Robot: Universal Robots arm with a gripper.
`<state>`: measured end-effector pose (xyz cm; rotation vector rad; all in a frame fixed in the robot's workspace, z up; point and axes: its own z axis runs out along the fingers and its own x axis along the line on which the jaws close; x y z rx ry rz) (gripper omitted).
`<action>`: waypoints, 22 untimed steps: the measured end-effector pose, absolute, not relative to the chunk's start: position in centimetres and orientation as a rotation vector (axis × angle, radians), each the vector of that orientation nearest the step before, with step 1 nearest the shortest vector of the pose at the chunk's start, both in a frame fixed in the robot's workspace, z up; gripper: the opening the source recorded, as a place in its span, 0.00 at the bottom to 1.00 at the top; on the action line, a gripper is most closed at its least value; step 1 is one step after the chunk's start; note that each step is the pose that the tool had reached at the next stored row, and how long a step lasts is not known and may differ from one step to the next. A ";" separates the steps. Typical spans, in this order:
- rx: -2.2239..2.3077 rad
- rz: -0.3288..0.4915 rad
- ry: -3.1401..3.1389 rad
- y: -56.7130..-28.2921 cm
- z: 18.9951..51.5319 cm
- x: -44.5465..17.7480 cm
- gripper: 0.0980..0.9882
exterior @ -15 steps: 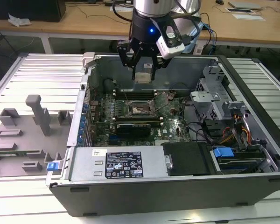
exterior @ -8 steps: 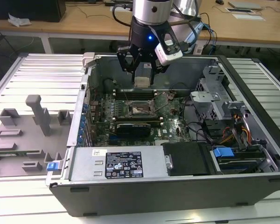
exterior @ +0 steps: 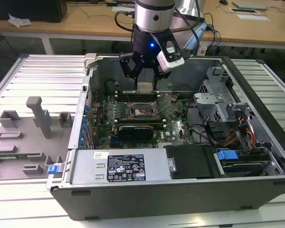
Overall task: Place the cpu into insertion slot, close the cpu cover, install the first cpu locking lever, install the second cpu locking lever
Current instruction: 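Place the cpu into insertion slot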
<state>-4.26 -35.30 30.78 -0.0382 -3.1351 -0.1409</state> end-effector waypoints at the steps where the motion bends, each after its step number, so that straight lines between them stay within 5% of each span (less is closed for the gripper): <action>1: -0.038 -0.141 -3.136 -35.2 30.5 -4.3 0.50; 22: -0.486 -0.138 -3.113 -34.9 28.9 -4.3 0.50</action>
